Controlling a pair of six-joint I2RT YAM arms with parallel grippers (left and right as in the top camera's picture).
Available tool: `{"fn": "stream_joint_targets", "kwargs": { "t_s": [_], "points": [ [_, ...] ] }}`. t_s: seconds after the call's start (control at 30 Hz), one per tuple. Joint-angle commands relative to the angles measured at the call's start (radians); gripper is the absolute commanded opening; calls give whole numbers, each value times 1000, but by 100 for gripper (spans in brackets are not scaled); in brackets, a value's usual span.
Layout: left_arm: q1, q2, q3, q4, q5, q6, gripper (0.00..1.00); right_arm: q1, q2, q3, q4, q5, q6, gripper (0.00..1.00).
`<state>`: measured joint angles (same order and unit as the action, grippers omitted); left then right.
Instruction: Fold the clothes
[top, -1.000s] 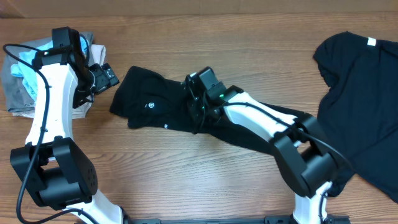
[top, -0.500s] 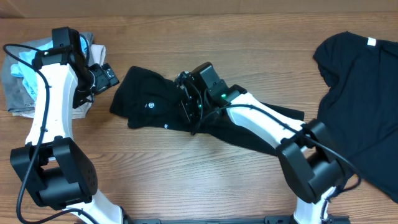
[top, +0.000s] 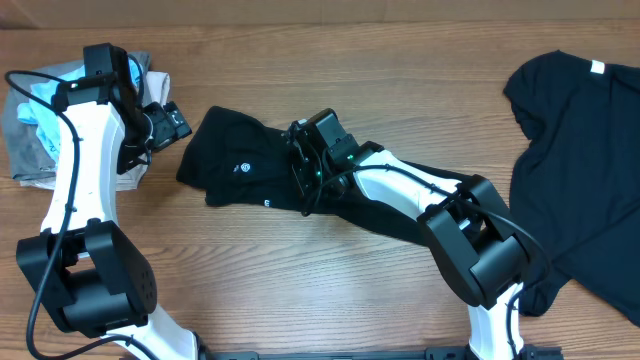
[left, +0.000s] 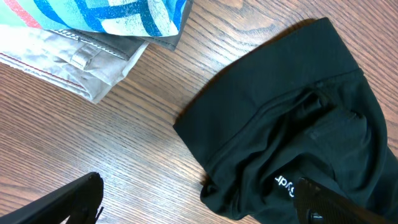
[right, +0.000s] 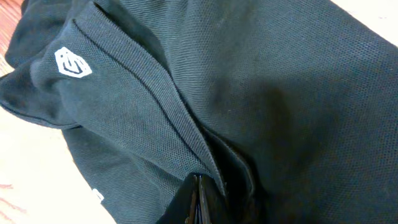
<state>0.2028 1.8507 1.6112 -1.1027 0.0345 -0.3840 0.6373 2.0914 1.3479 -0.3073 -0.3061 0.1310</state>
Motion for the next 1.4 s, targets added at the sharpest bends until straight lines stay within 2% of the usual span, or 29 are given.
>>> {"fn": "stream_joint_targets", "kwargs": {
  "t_s": [0.0,0.13,0.2,0.27,0.4,0.47,0.5,0.63,0.8,0.83,0.9,0.93,1.03,1.3,1.37],
  "points": [
    [-6,-7,12,0,11,2,100,2,11,-2,7,43,4,4],
    [-6,-7,12,0,11,2,100,2,2,0,-8,-1,4,5],
    [-6,-7,12,0,11,2,100,-12,-27,13,-36,-79,4,13],
    [-6,-7,12,0,11,2,100,-33,-76,26,-79,-128,6,17],
    [-6,-7,12,0,11,2,100,-104,-222,35,-198,-133,58,30],
    [-6,-7,12,0,11,2,100,-145,-288,35,-275,-130,64,40],
    [-6,-7,12,0,11,2,100,-168,-320,35,-327,-123,64,44],
    [-6,-7,12,0,11,2,100,-246,-391,35,-524,-34,81,45],
    [-6,-7,12,0,11,2,100,-340,-401,28,-737,144,210,49],
    [-6,-7,12,0,11,2,100,-356,-401,24,-763,171,241,52],
    [-6,-7,12,0,11,2,100,-395,-401,9,-814,220,307,65],
    [-6,-7,12,0,11,2,100,-413,-401,1,-834,238,329,68],
    [-6,-7,12,0,11,2,100,-468,-401,-32,-874,282,369,71],
    [-6,-7,12,0,11,2,100,-575,-399,-153,-838,290,376,72],
    [-6,-7,12,0,11,2,100,-592,-399,-175,-844,323,418,72]
  ]
}}
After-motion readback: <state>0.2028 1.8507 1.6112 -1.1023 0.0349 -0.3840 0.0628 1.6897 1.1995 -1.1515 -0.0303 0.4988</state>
